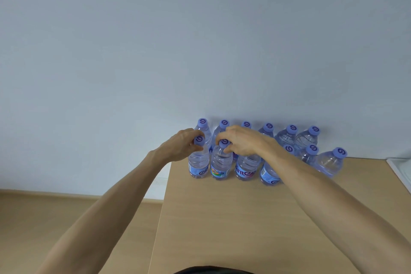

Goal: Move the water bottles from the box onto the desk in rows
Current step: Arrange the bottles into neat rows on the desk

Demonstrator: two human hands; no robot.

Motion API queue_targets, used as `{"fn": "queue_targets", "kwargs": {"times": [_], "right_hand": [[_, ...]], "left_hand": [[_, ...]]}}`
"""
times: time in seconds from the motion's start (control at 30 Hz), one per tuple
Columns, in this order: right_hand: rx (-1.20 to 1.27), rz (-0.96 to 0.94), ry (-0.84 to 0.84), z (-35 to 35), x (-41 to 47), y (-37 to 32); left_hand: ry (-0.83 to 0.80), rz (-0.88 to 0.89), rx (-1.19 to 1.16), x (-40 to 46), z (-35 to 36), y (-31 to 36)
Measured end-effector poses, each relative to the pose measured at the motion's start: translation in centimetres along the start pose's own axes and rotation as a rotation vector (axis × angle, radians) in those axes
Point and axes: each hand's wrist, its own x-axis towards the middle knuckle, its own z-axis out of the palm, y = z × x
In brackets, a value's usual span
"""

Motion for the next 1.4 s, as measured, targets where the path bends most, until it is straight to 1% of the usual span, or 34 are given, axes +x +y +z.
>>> {"fn": "queue_targets", "kwargs": {"times": [0.17,0.23,0.33,0.43,0.57,0.67,0.83,0.97,1.03,1.17,1.3,1.4], "right_hand": [[0.006,-0.018,-0.019,-0.1,-0.1,0.7],[0.023,-0.037,-0.031,-0.2,0.1,0.7],[0.049,-0.043,-0.039,-0.4,0.6,1.2],[0.007,-0.018,-0.011,0.0,0.7,1.6],[0.009,-0.020,0.052,0.8,0.8,1.3],[0.028,-0.032,0.048,0.6,0.7,1.4],[0.060,0.014,0.064,0.7,0.4,1.3],[0.081,0.057,0.078,1.1,0.4,1.3],[0.094,0.079,0.080,1.1,0.3,1.5],[0.098,0.083,0.068,1.1,0.2,1.7],[0.093,0.086,0.065,1.0,0.3,1.5],[0.093,0.093,0.064,1.1,0.4,1.5]], "left_hand": [[-0.074,-0.050,0.023,0.0,-0.1,0.2],[-0.041,-0.072,0.044,-0.4,-0.1,0.4],[0.035,-0.210,0.045,-0.5,-0.4,1.1],[0.026,-0.320,0.078,-0.4,-0.4,1.7],[0.035,-0.361,0.083,-0.6,0.0,2.4],[0.050,-0.353,0.113,-0.6,0.4,3.1],[0.037,-0.294,0.137,0.0,0.3,3.1],[-0.110,-0.123,0.103,0.7,-0.3,2.7],[-0.174,-0.065,0.103,1.1,-0.7,2.7],[-0.181,-0.085,0.148,1.7,-1.0,2.5],[-0.136,-0.122,0.211,1.6,-0.9,2.6],[-0.160,-0.040,0.191,1.5,-0.9,2.5]]}}
